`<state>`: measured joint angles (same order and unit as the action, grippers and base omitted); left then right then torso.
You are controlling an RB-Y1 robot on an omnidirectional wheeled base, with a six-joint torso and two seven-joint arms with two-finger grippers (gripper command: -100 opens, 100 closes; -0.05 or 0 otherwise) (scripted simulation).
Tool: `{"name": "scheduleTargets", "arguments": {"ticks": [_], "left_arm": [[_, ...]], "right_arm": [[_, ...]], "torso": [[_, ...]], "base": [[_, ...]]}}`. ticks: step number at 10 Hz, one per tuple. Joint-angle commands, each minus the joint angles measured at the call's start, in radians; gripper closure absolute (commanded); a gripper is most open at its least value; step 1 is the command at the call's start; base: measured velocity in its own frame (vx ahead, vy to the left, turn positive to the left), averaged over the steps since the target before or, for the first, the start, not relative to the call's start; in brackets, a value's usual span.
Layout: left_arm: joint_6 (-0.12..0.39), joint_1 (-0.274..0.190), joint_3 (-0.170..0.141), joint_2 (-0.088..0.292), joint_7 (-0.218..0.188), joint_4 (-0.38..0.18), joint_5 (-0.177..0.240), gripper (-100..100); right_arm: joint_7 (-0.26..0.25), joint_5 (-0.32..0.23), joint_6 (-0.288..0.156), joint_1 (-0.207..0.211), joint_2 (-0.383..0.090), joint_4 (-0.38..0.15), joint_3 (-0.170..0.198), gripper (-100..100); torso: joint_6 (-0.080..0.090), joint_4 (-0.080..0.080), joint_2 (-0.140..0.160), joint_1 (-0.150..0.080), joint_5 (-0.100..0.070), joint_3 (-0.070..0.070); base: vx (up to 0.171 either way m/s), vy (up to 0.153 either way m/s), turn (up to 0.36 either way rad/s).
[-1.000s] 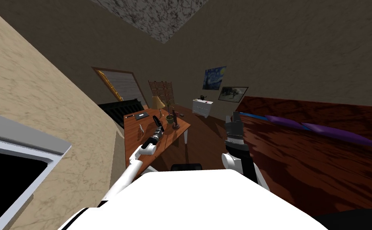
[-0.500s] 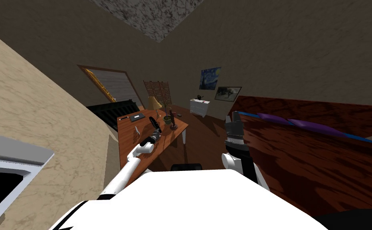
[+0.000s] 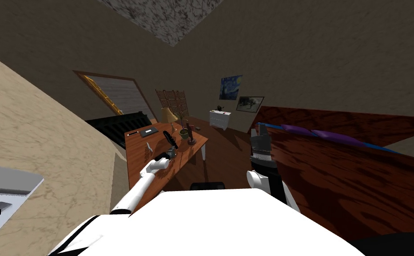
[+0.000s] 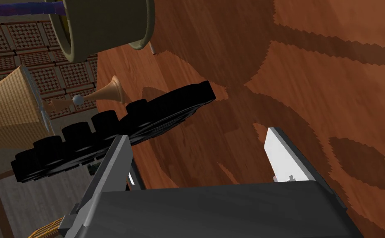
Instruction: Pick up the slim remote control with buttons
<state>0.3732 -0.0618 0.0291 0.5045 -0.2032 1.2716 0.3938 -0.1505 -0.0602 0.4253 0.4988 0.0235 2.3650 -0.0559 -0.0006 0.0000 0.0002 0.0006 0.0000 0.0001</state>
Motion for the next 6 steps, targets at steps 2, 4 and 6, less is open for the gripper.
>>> {"name": "scheduleTargets", "arguments": {"ticks": [2, 4, 6], "left_arm": [[0.074, -0.025, -0.009, 0.041, -0.023, -0.060, 0.047, -100], [0.122, -0.044, -0.015, 0.062, -0.036, -0.122, 0.075, -100], [0.150, -0.044, -0.015, 0.062, -0.036, -0.127, 0.075, -100]], "right_arm": [[0.000, 0.000, 0.000, 0.000, 0.000, 0.000, 0.000, 0], [0.000, 0.000, 0.000, 0.000, 0.000, 0.000, 0.000, 0], [0.000, 0.000, 0.000, 0.000, 0.000, 0.000, 0.000, 0]], "torso": [[-0.001, 0.000, 0.000, 0.000, 0.000, 0.000], [-0.001, 0.000, 0.000, 0.000, 0.000, 0.000], [-0.001, 0.000, 0.000, 0.000, 0.000, 0.000]], "base": [[0.000, 0.006, -0.105], [-0.001, 0.008, -0.104], [0.000, 0.007, -0.020]]}}
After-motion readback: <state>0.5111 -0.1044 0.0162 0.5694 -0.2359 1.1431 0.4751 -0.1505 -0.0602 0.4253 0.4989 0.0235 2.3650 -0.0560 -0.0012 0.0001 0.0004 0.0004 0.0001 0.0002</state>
